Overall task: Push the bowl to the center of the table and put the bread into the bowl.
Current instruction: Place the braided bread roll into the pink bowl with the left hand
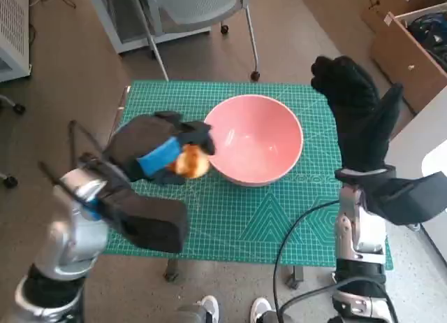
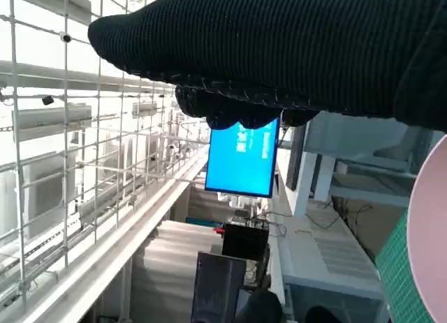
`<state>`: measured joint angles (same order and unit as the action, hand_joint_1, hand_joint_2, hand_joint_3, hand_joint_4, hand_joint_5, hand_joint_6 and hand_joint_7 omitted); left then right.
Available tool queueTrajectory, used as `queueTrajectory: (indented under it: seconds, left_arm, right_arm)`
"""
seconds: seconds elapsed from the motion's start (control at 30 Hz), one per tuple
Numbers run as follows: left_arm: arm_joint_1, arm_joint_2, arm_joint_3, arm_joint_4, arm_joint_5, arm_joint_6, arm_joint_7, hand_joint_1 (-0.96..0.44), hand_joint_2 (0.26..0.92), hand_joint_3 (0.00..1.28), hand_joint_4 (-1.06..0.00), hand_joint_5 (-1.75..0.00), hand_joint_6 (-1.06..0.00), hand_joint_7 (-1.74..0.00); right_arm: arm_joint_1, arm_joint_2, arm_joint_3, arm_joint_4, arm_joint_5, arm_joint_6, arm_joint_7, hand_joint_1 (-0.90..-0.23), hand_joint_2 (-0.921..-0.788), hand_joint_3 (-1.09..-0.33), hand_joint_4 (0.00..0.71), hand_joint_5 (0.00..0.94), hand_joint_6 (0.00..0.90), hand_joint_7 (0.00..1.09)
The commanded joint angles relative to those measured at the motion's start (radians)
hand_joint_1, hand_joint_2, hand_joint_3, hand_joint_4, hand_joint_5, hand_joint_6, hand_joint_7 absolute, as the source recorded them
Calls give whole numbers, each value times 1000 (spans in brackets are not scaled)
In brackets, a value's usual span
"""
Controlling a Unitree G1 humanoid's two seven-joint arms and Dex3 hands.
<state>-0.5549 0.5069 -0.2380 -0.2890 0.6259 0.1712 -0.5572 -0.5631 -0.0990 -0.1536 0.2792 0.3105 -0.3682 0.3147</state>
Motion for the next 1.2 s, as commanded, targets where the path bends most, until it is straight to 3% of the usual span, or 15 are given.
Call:
queueTrajectory:
  seconds: [0.03, 0.57, 0.6, 0.67, 0.7, 0.77, 0.8, 0.87, 1.0, 1.2]
  left_arm:
    - [-65, -54, -39, 99, -15, -38, 38, 3, 898, 30, -797, -1077, -698, -1069]
    - [-229, -193, -89, 419, -58, -185, 157, 2, 904, 29, -811, -1036, -656, -1139]
    - [-231, -200, -90, 433, -61, -189, 163, 2, 908, 34, -795, -1051, -645, -1152]
    - [-231, -210, -91, 452, -63, -194, 171, 1, 916, 155, -598, -1226, -533, -1294]
    - [-224, -210, -93, 456, -62, -196, 172, -17, 893, 159, -498, -1107, -448, -1196]
    - [-216, -209, -95, 461, -60, -200, 174, -106, 846, 130, -302, -569, -261, -785]
    - [-212, -206, -95, 461, -59, -202, 173, -134, 842, 106, -269, -383, -219, -653]
    - [-207, -199, -96, 458, -56, -205, 171, -223, 831, 79, -203, -201, -162, -524]
    - [-209, -190, -99, 469, -54, -217, 175, -339, 826, 50, -122, -44, -111, -403]
    - [-213, -173, -104, 470, -35, -220, 175, -431, 837, 37, -52, -5, -74, -351]
  right_arm:
    - [23, -1, -2, 3, 1, 3, 11, -576, -921, -623, 318, 1, 129, 484]
    - [60, -24, -13, -52, -9, 9, -2, -568, -921, -630, 313, 0, 112, 478]
    - [63, -24, -13, -56, -10, 9, -4, -568, -921, -630, 313, 0, 111, 478]
    - [67, -24, -15, -63, -12, 10, -8, -567, -921, -632, 312, 0, 109, 479]
    - [70, -25, -17, -67, -13, 10, -10, -567, -921, -632, 311, 0, 109, 479]
    - [73, -25, -18, -72, -14, 11, -13, -567, -921, -634, 310, 0, 107, 480]
    - [74, -25, -18, -74, -15, 12, -15, -567, -921, -635, 310, 0, 106, 480]
    - [75, -24, -20, -74, -14, 11, -17, -567, -921, -636, 310, 0, 105, 481]
    - [77, -21, -22, -74, -15, 12, -23, -568, -921, -632, 309, 0, 102, 485]
    - [77, -15, -19, -73, -18, 10, -33, -572, -921, -622, 308, 0, 101, 492]
